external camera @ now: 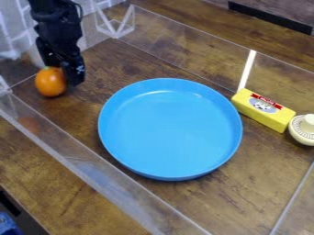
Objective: Remove the orange ball from inside the blue tray and put it on the table
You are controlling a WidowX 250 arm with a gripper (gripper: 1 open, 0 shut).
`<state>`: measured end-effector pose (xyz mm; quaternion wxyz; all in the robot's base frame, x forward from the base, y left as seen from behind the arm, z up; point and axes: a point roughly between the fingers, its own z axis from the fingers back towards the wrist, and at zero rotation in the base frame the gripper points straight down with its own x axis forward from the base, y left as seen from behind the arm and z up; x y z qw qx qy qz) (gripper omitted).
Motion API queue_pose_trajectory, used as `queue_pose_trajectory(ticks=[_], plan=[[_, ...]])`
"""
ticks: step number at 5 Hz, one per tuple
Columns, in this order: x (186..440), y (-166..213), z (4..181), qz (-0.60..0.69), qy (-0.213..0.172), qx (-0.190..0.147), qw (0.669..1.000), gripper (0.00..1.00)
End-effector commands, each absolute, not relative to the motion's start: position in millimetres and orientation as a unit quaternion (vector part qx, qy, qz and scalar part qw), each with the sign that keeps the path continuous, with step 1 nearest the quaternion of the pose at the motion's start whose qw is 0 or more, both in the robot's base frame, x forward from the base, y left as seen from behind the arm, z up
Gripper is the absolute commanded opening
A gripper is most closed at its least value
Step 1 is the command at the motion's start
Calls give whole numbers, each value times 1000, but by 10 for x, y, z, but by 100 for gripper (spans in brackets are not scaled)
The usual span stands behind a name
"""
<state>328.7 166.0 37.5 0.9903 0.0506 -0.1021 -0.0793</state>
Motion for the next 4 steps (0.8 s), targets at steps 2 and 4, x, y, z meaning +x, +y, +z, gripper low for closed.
queue_pose_trajectory(ticks=[2,4], plan=[[3390,1808,880,-58,-142,61,986,100],[3398,1853,1067,-55,-149,62,985,100]])
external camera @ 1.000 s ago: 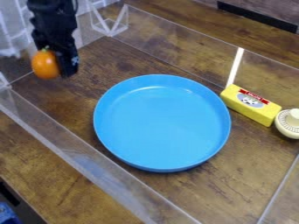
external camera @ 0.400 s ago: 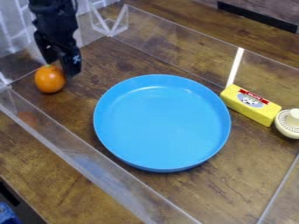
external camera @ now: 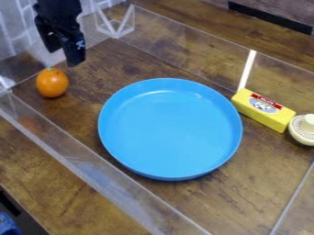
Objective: Remove the orange ball from inside the blue tray and put it on the table
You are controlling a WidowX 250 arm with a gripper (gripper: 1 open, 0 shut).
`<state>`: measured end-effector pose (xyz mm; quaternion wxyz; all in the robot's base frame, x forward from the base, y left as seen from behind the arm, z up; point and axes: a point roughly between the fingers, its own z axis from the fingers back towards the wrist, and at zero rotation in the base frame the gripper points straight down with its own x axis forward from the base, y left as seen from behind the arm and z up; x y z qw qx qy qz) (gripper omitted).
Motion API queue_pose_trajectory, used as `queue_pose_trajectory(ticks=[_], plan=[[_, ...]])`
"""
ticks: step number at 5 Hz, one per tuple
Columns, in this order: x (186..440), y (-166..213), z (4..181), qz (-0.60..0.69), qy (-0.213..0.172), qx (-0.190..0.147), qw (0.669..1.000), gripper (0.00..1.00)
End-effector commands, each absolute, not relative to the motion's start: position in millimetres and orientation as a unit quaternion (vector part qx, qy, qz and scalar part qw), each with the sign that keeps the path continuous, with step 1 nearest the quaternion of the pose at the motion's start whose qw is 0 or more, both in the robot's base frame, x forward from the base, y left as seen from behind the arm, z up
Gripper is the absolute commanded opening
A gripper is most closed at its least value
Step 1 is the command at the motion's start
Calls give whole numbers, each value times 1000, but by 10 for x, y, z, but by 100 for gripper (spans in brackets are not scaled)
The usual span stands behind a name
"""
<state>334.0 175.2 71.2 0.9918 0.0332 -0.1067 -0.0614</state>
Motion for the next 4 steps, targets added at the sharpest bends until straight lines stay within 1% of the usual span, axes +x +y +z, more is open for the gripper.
queue_pose_trajectory(ticks=[1,4], plan=[[3419,1890,1050,-56,-149,61,985,100],[3528,2013,942,-61,-153,55,985,100]])
